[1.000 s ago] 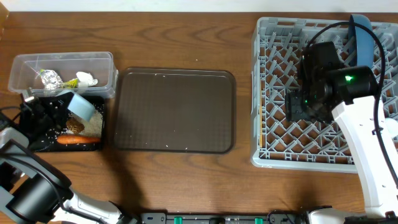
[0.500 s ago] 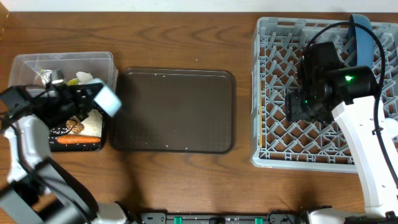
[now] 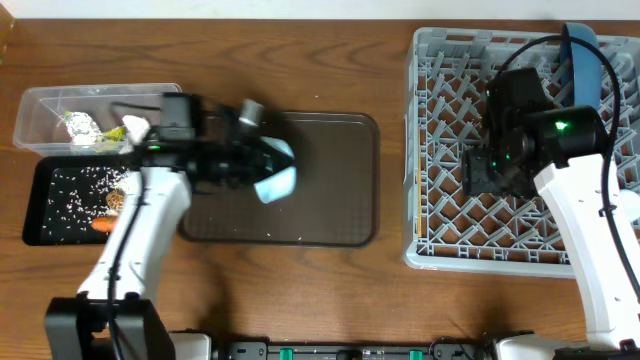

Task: Sort waste into correct bins and load items into the dishwasher rack
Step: 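Carry the empty bowl right and set it on the brown tray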

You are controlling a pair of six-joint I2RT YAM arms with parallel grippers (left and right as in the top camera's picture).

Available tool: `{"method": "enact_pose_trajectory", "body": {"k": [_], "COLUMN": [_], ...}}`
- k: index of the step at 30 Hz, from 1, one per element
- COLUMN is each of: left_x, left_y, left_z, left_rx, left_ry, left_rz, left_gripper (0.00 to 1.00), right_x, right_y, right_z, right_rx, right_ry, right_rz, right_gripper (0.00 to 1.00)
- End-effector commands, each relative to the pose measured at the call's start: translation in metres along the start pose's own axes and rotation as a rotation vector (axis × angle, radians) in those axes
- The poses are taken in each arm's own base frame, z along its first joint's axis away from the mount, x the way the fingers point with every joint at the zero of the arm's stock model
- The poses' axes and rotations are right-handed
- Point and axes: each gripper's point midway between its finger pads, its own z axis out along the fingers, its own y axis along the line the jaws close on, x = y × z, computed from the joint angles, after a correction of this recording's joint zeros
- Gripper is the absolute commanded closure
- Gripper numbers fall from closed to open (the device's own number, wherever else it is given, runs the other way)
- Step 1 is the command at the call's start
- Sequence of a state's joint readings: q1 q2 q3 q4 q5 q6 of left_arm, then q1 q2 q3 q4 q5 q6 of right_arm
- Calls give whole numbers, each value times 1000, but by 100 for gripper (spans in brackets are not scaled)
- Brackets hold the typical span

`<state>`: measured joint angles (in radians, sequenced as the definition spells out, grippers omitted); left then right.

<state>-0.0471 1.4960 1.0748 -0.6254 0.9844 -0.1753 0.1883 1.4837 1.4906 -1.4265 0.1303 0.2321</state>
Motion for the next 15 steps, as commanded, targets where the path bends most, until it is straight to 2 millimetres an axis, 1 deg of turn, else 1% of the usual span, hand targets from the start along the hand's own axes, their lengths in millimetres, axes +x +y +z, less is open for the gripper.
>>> {"method": "enact_pose_trajectory", "body": {"k": [1,3,5,7,10,11,15], "left_x": [6,13,20,27,43,47,61], "left_y": [23,26,25,23,18,19,32], "left_z": [16,24,33,42,61,65,87], "left_rx": [-227,-298,-337,-364,-380,-391,-468], "left_ry": [15,37,60,85,146,161,223], "left_rz": [82,116,153,186,232,241,266], "left_gripper": [94,94,94,94,94,94,94], "right_x": [1,1,1,1,1,1,2], "right_y": [-18,-22,-23,-22,-18,-17,-17], "right_z": [0,1,1,1,1,1,1], "right_rx": [57,59,60,55,32,29,26], "right_ry": [4,7,7,7,11,11,13], "right_rz": [75,87,90,90,90,90,90], "right_gripper": [32,31,31,31,31,31,31]}}
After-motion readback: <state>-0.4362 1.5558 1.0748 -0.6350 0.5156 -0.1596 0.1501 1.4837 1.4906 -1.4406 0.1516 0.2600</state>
